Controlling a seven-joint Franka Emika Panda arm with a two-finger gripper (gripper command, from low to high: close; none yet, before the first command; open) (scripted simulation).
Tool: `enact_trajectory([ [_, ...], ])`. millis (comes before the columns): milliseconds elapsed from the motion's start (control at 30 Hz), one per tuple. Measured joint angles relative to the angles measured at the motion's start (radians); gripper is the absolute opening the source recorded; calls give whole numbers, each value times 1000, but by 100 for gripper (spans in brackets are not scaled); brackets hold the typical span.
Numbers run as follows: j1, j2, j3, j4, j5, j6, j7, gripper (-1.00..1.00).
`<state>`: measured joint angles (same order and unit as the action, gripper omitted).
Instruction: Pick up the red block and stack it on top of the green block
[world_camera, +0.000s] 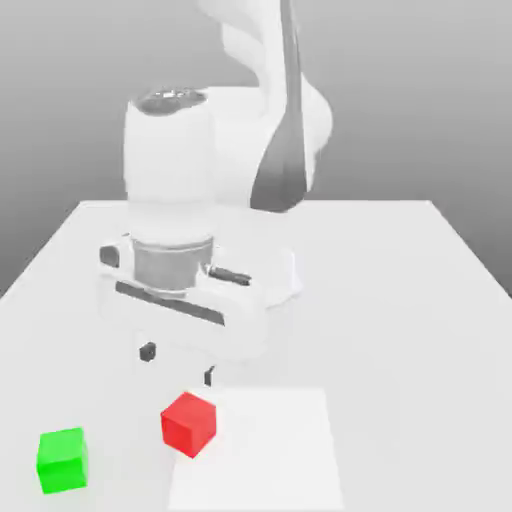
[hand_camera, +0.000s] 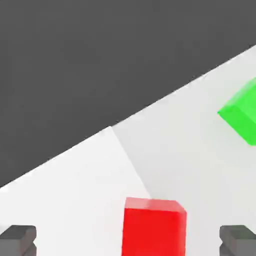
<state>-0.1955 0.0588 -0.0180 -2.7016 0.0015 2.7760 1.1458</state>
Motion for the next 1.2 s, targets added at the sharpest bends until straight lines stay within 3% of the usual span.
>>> enact_trajectory([
  [167, -6, 181, 8, 16, 10, 150, 0, 0],
  [200, -8, 208, 10, 20, 10, 173, -1, -100],
  [433, -8, 210, 10, 20, 8, 176, 2, -100],
  [633, -11, 24, 6, -2, 2, 12, 7, -100],
  [900, -143, 91, -96, 256, 35, -181, 32, -100],
  [1067, -175, 246, -93, 304, 78, -76, 10, -100],
  [1100, -178, 264, -90, 305, 82, -60, 7, 100],
  [1200, -178, 264, -90, 305, 82, -60, 7, 100],
])
